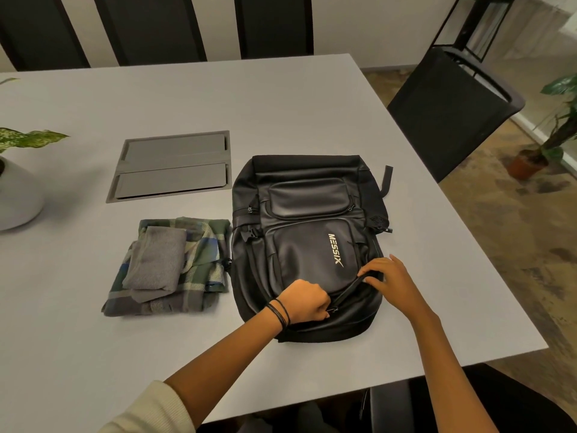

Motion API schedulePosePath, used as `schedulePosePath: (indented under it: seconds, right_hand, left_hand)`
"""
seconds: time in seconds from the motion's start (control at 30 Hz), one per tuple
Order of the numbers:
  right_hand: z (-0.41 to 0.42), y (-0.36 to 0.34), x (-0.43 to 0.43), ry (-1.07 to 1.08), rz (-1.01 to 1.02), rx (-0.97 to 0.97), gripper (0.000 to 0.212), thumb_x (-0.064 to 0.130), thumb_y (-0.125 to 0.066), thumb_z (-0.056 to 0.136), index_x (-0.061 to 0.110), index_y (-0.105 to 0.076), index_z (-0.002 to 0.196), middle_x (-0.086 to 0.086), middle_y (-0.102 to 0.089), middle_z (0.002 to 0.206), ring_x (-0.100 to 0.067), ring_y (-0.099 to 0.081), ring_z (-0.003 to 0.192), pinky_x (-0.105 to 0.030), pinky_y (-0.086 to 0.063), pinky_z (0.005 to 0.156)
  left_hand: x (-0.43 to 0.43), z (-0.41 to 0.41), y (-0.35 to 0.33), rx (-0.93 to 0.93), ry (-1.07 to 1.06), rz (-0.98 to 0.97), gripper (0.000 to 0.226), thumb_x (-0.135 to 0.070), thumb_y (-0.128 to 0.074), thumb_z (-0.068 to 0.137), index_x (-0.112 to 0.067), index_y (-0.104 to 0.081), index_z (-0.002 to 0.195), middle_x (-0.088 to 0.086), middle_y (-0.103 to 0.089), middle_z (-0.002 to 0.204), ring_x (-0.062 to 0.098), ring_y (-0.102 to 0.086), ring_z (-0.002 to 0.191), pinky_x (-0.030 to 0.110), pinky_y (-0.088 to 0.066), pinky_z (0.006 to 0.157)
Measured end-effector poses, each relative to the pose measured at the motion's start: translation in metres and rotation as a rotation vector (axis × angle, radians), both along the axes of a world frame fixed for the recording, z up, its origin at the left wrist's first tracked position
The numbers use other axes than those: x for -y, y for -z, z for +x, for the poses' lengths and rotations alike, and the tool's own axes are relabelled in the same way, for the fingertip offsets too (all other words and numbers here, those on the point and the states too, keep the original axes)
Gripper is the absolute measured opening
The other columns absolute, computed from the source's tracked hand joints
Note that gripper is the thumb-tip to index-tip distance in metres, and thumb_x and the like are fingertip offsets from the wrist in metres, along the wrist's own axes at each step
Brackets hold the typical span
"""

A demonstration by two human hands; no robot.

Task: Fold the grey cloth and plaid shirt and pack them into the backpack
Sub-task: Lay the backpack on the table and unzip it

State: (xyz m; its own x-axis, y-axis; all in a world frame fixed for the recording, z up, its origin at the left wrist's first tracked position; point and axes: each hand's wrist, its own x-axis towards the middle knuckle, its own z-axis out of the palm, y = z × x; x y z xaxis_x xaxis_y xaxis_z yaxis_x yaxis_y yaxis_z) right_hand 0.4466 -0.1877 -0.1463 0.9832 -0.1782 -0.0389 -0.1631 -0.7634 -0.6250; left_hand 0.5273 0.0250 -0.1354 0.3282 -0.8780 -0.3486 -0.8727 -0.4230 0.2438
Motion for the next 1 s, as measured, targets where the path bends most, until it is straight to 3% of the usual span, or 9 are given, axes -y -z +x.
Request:
schedulePosePath:
  seconds: [0.13,0.33,0.43,0.5,0.6,0.73,0.9,1.0]
  right_hand:
    - [-0.002,-0.001,0.001,0.020,0.004,-0.007,0.010,0.013,-0.064,0.085,0.021,-0.069,0.089,0.004,-0.068,0.099,-0.007,-0.054,0.096,-0.040,-0.013,0.115]
    - [-0.007,-0.011,0.001,0.094,0.076,-0.037,0.009,0.014,-0.063,0.086,0.022,-0.065,0.090,0.000,-0.067,0.104,-0.009,-0.053,0.099,-0.039,-0.012,0.116]
    - [-0.006,-0.016,-0.001,0.093,0.082,-0.101,0.011,0.010,-0.062,0.087,0.021,-0.063,0.090,0.004,-0.063,0.103,-0.011,-0.052,0.100,-0.041,-0.014,0.115]
    - [-0.003,-0.021,-0.003,0.030,0.073,-0.178,0.017,0.004,-0.059,0.086,0.021,-0.063,0.089,0.009,-0.061,0.097,-0.012,-0.055,0.097,-0.040,-0.025,0.112]
    - [0.003,-0.036,-0.022,-0.136,0.062,-0.254,0.024,0.002,-0.058,0.081,0.023,-0.064,0.090,0.007,-0.061,0.092,-0.012,-0.060,0.092,-0.028,-0.048,0.093]
    - [0.014,-0.039,-0.068,-0.306,0.043,-0.240,0.015,0.019,-0.066,0.082,0.017,-0.067,0.097,0.001,-0.061,0.095,-0.007,-0.059,0.087,-0.017,-0.049,0.082]
    - [0.020,-0.028,-0.095,-0.352,-0.069,-0.216,0.015,0.021,-0.064,0.085,0.014,-0.068,0.098,0.000,-0.064,0.098,-0.012,-0.060,0.088,-0.024,-0.047,0.086]
    - [0.019,-0.027,-0.095,-0.343,-0.044,-0.226,0.012,0.018,-0.064,0.086,0.012,-0.068,0.096,0.003,-0.063,0.093,-0.009,-0.059,0.084,-0.020,-0.048,0.082]
  left_hand:
    - [-0.007,0.006,-0.005,-0.065,-0.020,-0.013,0.026,-0.034,-0.052,0.090,-0.019,-0.052,0.068,0.001,-0.052,0.068,0.019,-0.047,0.064,0.030,-0.035,0.060]
    - [-0.022,0.029,-0.018,-0.174,-0.053,0.005,0.022,-0.033,-0.056,0.088,-0.016,-0.063,0.075,0.005,-0.067,0.076,0.013,-0.049,0.064,0.025,-0.037,0.062]
    - [-0.033,0.037,-0.017,-0.279,-0.073,0.049,0.021,-0.033,-0.057,0.088,-0.022,-0.058,0.070,-0.001,-0.063,0.061,0.007,-0.050,0.055,0.023,-0.039,0.061]
    - [-0.039,0.038,-0.017,-0.337,-0.095,0.042,0.024,-0.032,-0.057,0.089,-0.024,-0.054,0.066,-0.009,-0.055,0.053,0.004,-0.050,0.051,0.020,-0.038,0.059]
    - [-0.046,0.038,-0.018,-0.363,-0.129,0.007,0.030,-0.030,-0.057,0.089,-0.028,-0.049,0.060,-0.012,-0.052,0.052,0.004,-0.050,0.051,0.017,-0.037,0.059]
    - [-0.051,0.038,-0.020,-0.383,-0.156,-0.027,0.024,-0.031,-0.058,0.089,-0.024,-0.054,0.066,-0.011,-0.052,0.052,0.005,-0.049,0.051,0.015,-0.035,0.057]
    - [-0.058,0.035,-0.017,-0.409,-0.170,-0.054,0.020,-0.031,-0.056,0.090,-0.019,-0.057,0.073,-0.010,-0.052,0.054,0.006,-0.047,0.051,0.015,-0.034,0.058]
    - [-0.065,0.035,-0.014,-0.436,-0.193,-0.050,0.022,-0.032,-0.057,0.090,-0.019,-0.057,0.072,-0.009,-0.053,0.055,0.006,-0.049,0.052,0.021,-0.043,0.064]
